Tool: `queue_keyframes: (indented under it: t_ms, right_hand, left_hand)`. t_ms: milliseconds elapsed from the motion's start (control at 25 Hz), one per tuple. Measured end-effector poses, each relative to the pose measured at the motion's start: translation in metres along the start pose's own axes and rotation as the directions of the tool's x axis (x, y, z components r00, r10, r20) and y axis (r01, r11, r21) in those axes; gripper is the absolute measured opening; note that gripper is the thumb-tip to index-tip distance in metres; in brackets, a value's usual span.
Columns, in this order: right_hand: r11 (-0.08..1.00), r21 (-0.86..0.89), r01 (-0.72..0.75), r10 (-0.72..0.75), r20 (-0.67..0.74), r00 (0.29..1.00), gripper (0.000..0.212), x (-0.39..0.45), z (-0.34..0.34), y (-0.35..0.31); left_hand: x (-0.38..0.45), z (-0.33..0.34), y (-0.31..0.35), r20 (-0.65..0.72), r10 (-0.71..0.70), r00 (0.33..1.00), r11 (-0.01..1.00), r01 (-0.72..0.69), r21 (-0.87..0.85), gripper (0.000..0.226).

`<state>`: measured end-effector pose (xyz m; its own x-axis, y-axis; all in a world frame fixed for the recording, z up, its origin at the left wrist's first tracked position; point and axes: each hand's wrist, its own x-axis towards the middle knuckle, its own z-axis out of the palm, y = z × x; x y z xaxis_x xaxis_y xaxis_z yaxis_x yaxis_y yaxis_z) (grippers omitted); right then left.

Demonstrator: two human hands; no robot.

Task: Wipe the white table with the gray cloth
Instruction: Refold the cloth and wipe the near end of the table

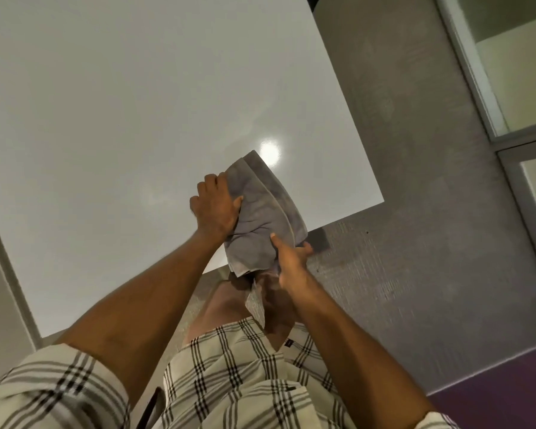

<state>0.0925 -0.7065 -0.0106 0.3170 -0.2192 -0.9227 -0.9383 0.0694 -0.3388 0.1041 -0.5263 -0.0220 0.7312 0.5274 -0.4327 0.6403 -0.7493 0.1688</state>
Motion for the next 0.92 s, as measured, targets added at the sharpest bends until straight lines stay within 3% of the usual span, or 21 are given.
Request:
queue_keyframes:
  t_ms: [160, 320, 400, 480, 520, 560, 640, 680, 760, 880, 920]
  right_hand:
    - [0.969, -0.186, 0.164, -0.177, -0.057, 0.982, 0.064, 0.013, -0.024, -0.016]
    - [0.832, -0.341, 0.437, -0.487, -0.072, 0.871, 0.067, 0.037, -0.058, -0.070]
    - [0.738, -0.465, 0.490, -0.594, -0.100, 0.799, 0.069, 0.050, -0.069, -0.092]
    - [0.529, -0.685, 0.501, -0.750, -0.100, 0.654, 0.073, 0.056, -0.066, -0.095]
    - [0.352, -0.781, 0.516, -0.829, -0.005, 0.559, 0.078, 0.056, -0.058, -0.090]
    - [0.117, -0.839, 0.532, -0.862, 0.180, 0.474, 0.083, 0.054, -0.045, -0.081]
    - [-0.403, -0.731, 0.551, -0.673, 0.644, 0.363, 0.091, 0.058, -0.018, -0.060]
    - [-0.579, -0.601, 0.550, -0.517, 0.793, 0.323, 0.091, 0.066, -0.008, -0.053]
    - [-0.718, -0.413, 0.560, -0.343, 0.911, 0.230, 0.087, 0.090, 0.002, -0.054]
    - [-0.723, -0.408, 0.557, -0.430, 0.897, 0.100, 0.076, 0.117, 0.002, -0.067]
    - [-0.702, -0.457, 0.546, -0.488, 0.867, 0.097, 0.073, 0.124, 0.004, -0.074]
  left_hand:
    - [-0.001, -0.002, 0.005, -0.002, -0.023, 1.000, 0.998, 0.023, -0.066, 0.068]
    - [-0.009, 0.004, 0.029, 0.038, -0.025, 0.999, 0.980, 0.032, -0.198, 0.066]
    - [-0.012, 0.008, 0.040, 0.056, 0.021, 0.998, 0.968, -0.006, -0.249, 0.060]
    - [-0.009, 0.011, 0.042, 0.010, 0.078, 0.997, 0.972, -0.074, -0.223, 0.052]
    - [-0.004, 0.012, 0.040, -0.031, 0.107, 0.994, 0.978, -0.110, -0.177, 0.049]
    - [0.003, 0.014, 0.036, -0.069, 0.131, 0.989, 0.983, -0.138, -0.120, 0.049]
    - [0.018, 0.017, 0.024, -0.113, 0.146, 0.983, 0.989, -0.149, -0.020, 0.056]
    - [0.024, 0.019, 0.017, -0.118, 0.131, 0.984, 0.991, -0.132, 0.005, 0.060]
    - [0.033, 0.027, 0.005, -0.130, 0.100, 0.986, 0.995, -0.101, 0.000, 0.065]
    - [0.033, 0.043, -0.006, -0.171, 0.125, 0.977, 0.992, -0.124, 0.019, 0.071]
    - [0.033, 0.048, -0.007, -0.194, 0.127, 0.973, 0.992, -0.121, 0.040, 0.072]
